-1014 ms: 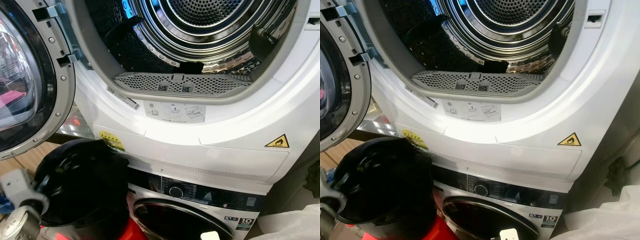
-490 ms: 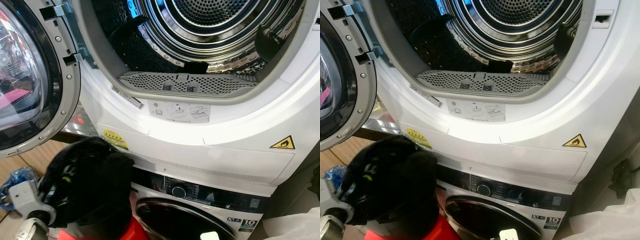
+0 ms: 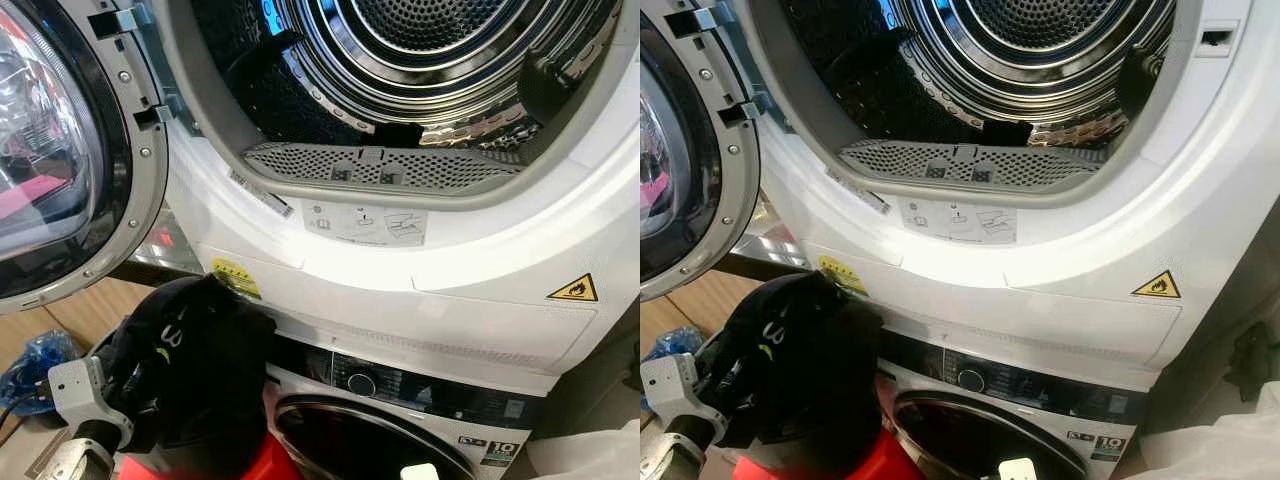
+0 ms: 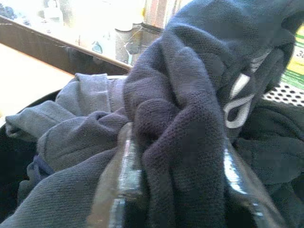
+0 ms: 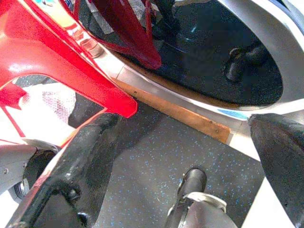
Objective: Clothes washing
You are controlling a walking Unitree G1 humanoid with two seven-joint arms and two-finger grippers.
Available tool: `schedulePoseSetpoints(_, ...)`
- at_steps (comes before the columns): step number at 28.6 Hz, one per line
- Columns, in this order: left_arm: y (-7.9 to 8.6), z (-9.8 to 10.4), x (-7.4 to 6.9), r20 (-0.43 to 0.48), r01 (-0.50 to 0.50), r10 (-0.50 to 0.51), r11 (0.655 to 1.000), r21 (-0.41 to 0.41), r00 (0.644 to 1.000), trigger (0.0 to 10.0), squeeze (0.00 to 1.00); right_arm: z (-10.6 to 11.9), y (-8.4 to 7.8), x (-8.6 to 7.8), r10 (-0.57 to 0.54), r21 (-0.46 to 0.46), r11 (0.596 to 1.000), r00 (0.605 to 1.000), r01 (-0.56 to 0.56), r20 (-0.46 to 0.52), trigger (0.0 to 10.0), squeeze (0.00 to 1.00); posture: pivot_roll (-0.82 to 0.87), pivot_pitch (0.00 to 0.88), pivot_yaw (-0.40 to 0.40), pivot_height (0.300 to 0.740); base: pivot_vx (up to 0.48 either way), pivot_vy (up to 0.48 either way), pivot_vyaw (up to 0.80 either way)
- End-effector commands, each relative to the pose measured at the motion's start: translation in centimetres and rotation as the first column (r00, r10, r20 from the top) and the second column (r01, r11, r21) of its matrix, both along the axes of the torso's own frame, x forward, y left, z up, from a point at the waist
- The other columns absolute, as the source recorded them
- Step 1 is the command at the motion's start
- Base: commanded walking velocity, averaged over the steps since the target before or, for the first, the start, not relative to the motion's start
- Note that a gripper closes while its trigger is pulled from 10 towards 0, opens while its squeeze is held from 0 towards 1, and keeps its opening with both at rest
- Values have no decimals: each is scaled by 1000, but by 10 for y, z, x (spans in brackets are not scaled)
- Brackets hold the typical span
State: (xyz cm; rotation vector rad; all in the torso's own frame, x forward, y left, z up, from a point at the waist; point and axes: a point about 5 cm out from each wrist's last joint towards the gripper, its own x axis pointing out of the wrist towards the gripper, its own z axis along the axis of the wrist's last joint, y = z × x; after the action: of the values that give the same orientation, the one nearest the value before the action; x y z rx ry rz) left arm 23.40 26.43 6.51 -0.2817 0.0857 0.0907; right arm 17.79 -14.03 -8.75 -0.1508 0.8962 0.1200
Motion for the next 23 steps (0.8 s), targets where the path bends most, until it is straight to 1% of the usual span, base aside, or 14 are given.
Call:
schedulePoseSetpoints(1, -4, 7, 1, 19, 54, -55, 997, 59, 998, 10000, 1000, -1, 6, -1, 8, 15, 1000, 1000, -8, -5, 10000, 0, 52, 0, 149, 740, 0, 0, 0)
schedulePoseSetpoints(3, -12, 11, 1, 49, 109, -115, 988, 107, 992, 10000, 1000, -1, 6, -1, 9, 16, 1000, 1000, -9, -3, 10000, 0, 54, 0, 148, 740, 0, 0, 0)
schedulePoseSetpoints(5, -15, 13, 1, 57, 123, -130, 986, 115, 990, 10000, 1000, 0, 6, -1, 9, 16, 1000, 1000, -9, -2, 10000, 0, 54, 0, 148, 740, 0, 0, 0)
schedulePoseSetpoints(6, -20, 17, 1, 77, 157, -168, 979, 132, 983, 10000, 0, 0, 7, -1, 10, 17, 1000, 1000, -10, 0, 10000, 0, 54, 0, 146, 740, 0, 0, 0)
schedulePoseSetpoints(7, -22, 18, 0, 83, 169, -181, 976, 138, 980, 10000, 0, 0, 7, -1, 10, 17, 1000, 1000, -10, 0, 10000, 0, 55, 0, 146, 740, 0, 0, 0)
schedulePoseSetpoints(8, -27, 22, 0, 94, 212, -227, 966, 151, 969, 10000, 0, 0, 7, -1, 11, 18, 1000, 1000, -11, 1, 10000, 0, 56, 0, 146, 740, 0, 0, 0)
schedulePoseSetpoints(10, -29, 22, -1, 94, 230, -246, 961, 154, 965, 10000, 0, 0, 7, 0, 12, 17, 1000, 1000, -12, 2, 10000, 0, 57, 0, 145, 740, 0, 0, 0)
schedulePoseSetpoints(12, -37, 26, -3, 102, 305, -323, 940, 155, 941, 10000, 0, 0, 6, 0, 13, 18, 1000, 1000, -13, 1, 10000, 0, 56, 0, 144, 740, 0, 0, 0)
schedulePoseSetpoints(15, -42, 27, -4, 100, 354, -373, 920, 167, 922, 10000, 0, 0, 6, 0, 12, 18, 1000, 1000, -12, 0, 10000, 0, 56, 0, 144, 740, 0, 0, 0)
schedulePoseSetpoints(17, -43, 28, -4, 99, 364, -383, 916, 168, 918, 10000, 0, 0, 6, 0, 12, 18, 1000, 1000, -12, 0, 10000, 0, 56, 0, 144, 740, 0, 0, 0)
schedulePoseSetpoints(20, -52, 30, -5, 88, 435, -456, 881, 186, 886, 10000, 0, 0, 6, 0, 14, 18, 1000, 1000, -14, -2, 10000, 0, 58, 0, 144, 740, 0, 0, 0)
schedulePoseSetpoints(21, -57, 31, -6, 82, 471, -490, 864, 177, 868, 7961, 0, 0, 7, 0, 14, 19, 1000, 1000, -14, -2, 10000, 0, 56, 0, 145, 740, 0, 0, 0)
schedulePoseSetpoints(22, -58, 31, -6, 80, 482, -500, 859, 171, 862, 7961, 0, 0, 7, 0, 14, 20, 1000, 1000, -14, -1, 10000, 0, 56, 0, 145, 740, 0, 0, 0)
schedulePoseSetpoints(23, -60, 31, -6, 79, 498, -514, 852, 160, 854, 4157, 0, 0, 7, 0, 14, 20, 1000, 1000, -14, 1, 10000, 0, 56, 0, 146, 740, 0, 0, 0)
